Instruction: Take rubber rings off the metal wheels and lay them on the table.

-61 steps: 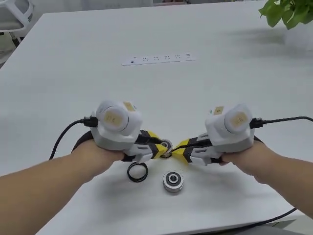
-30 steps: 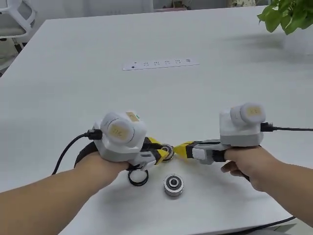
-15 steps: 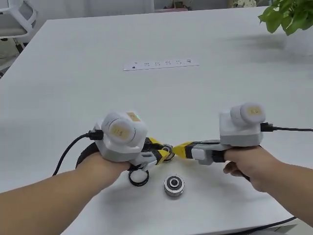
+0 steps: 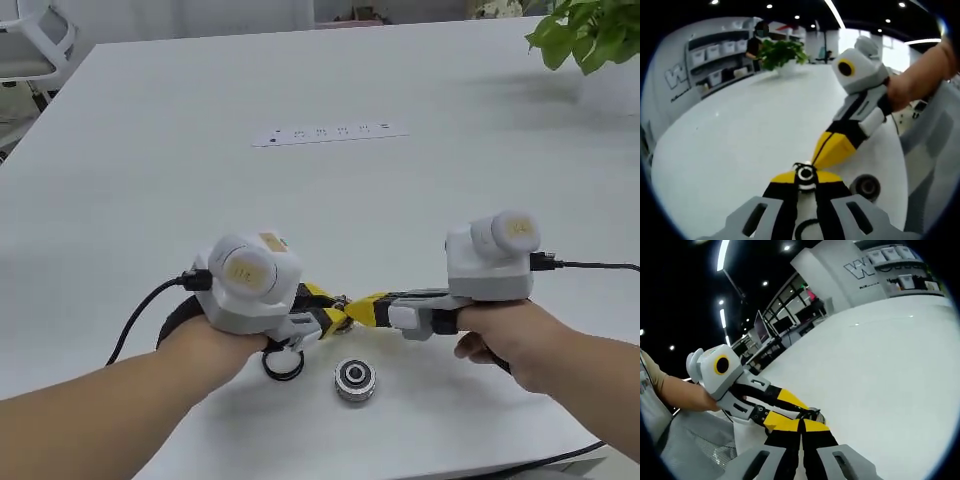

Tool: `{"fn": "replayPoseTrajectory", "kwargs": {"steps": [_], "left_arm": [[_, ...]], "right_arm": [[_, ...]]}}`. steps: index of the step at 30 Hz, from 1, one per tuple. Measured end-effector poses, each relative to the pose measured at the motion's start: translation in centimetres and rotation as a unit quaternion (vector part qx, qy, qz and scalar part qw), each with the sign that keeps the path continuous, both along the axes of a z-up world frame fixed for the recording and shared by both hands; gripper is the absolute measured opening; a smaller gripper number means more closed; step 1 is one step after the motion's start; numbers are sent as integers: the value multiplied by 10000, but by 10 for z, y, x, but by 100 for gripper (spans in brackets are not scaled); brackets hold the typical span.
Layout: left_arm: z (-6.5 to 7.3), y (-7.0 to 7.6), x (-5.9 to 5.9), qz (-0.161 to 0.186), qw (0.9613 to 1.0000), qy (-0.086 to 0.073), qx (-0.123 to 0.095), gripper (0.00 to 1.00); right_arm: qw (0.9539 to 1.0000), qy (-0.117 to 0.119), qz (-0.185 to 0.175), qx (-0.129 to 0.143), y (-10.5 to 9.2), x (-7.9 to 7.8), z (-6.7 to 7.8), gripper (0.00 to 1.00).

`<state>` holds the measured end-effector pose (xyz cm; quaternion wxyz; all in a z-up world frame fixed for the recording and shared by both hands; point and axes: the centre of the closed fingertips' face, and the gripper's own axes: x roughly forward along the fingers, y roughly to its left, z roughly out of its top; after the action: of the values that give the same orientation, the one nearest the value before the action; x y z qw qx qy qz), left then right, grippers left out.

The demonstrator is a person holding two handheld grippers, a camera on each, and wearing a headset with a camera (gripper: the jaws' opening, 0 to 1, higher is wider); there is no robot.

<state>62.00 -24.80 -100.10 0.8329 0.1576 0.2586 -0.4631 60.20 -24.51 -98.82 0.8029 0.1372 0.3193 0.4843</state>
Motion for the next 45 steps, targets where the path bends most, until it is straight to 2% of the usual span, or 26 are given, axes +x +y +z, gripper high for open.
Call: {"fn": "replayPoseTrajectory", "kwargs": {"steps": [9,10,12,15,18,24,29,33,37,45], "left_arm": [[0,0,0,9,10000,24,-28,12],[0,0,0,7,10000,24,-30,12],[0,0,0,18,10000,40,-63,12],[0,0,0,19,10000,36,-71,12],[0,0,0,31,10000,40,-63,12],[0,0,-1,19,9999,97,-91,14],[1,-1,-1,-16,9999,139,-63,14],[1,-2,-5,-123,9996,237,-64,17],[2,-2,-9,-270,9995,140,78,22],[17,4,-13,-274,9994,178,-103,28]], "right_arm": [[9980,408,103,473,-3,-9,5,0],[9963,541,188,646,0,-14,9,0],[9949,596,218,781,1,-16,12,0],[9959,525,180,715,2,-17,10,0],[9987,317,103,393,-2,-10,2,0],[9999,53,-70,86,-6,-2,-1,0],[10000,15,-93,21,-7,0,-3,0],[10000,-3,-76,26,-7,0,-2,0],[10000,-19,-38,28,-5,0,-1,0],[10000,-55,5,75,-5,0,5,0]]}}
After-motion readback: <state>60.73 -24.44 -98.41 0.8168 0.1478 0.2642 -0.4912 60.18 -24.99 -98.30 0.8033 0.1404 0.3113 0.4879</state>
